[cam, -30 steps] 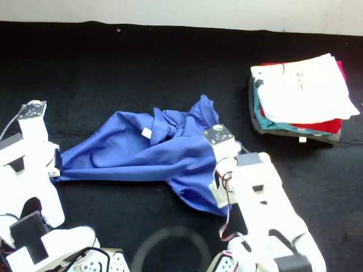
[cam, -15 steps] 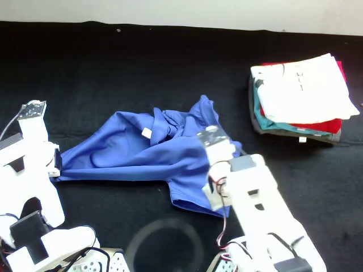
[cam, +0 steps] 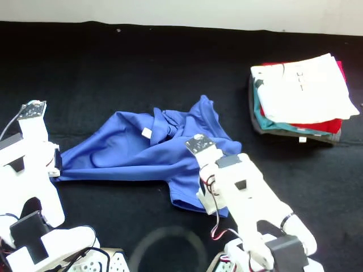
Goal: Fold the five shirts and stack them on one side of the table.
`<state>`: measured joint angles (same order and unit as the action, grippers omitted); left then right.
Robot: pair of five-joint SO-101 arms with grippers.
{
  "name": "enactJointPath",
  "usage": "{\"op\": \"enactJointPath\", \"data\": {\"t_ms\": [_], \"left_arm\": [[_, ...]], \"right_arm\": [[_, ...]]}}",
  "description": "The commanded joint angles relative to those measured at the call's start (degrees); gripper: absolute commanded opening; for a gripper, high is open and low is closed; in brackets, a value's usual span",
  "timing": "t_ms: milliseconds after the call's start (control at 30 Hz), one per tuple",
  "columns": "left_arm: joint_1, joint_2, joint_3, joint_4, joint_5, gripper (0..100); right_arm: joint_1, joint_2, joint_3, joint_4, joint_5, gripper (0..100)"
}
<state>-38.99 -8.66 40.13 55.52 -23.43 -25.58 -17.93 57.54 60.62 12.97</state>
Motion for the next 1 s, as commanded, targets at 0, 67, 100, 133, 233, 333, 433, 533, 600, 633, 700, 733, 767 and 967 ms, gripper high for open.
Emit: {"op": "enactJointPath", "data": {"t_ms": [0,67,100,133,233,333,433,533,600,633,700,733,767,967], "left_arm": [[-0.22,-0.4,-0.48,-0.7,0.09,1],[-0.31,-0.4,-0.48,-0.7,0.0,1],[-0.31,-0.4,-0.48,-0.7,0.0,1],[-0.31,-0.4,-0.48,-0.7,0.0,1],[-0.31,-0.4,-0.48,-0.7,0.0,1],[-0.31,-0.4,-0.4,-0.7,0.0,1],[-0.04,-0.4,-0.4,-0.53,0.0,1],[0.04,-0.4,-0.4,-0.44,0.09,1],[0.13,-0.4,-0.4,-0.44,0.18,1],[0.13,-0.4,-0.4,-0.44,0.18,1],[0.92,-0.4,-0.31,-0.44,0.18,1],[1.36,-0.4,-0.22,-0.35,0.18,1],[1.98,-0.4,-0.04,-0.09,0.18,1],[5.23,-0.4,2.33,0.44,0.18,1]], "right_arm": [[-0.31,1.63,-0.57,-2.33,0.44,13.5],[-0.31,1.8,-0.57,-2.42,0.44,2.2],[-0.22,1.71,-0.57,-2.15,0.44,0.1],[0.04,1.45,-0.57,-2.07,0.35,1.8],[3.21,-0.75,-0.57,-1.98,0.35,0.5],[6.99,-5.32,-0.66,-1.98,0.35,0.5],[9.45,-10.68,-0.66,0.04,0.62,0.5],[10.33,-15.6,-0.66,1.98,0.7,0.5],[10.59,-18.24,-0.66,2.42,0.7,0.5],[10.59,-19.03,-0.66,2.24,0.79,0.5],[10.51,-20.26,-0.22,1.89,0.79,0.5],[10.42,-20.26,-0.13,1.1,0.79,0.5],[10.42,-20.26,0.04,0.22,0.79,0.5],[10.68,-20.44,2.86,-3.3,0.79,0.5]]}}
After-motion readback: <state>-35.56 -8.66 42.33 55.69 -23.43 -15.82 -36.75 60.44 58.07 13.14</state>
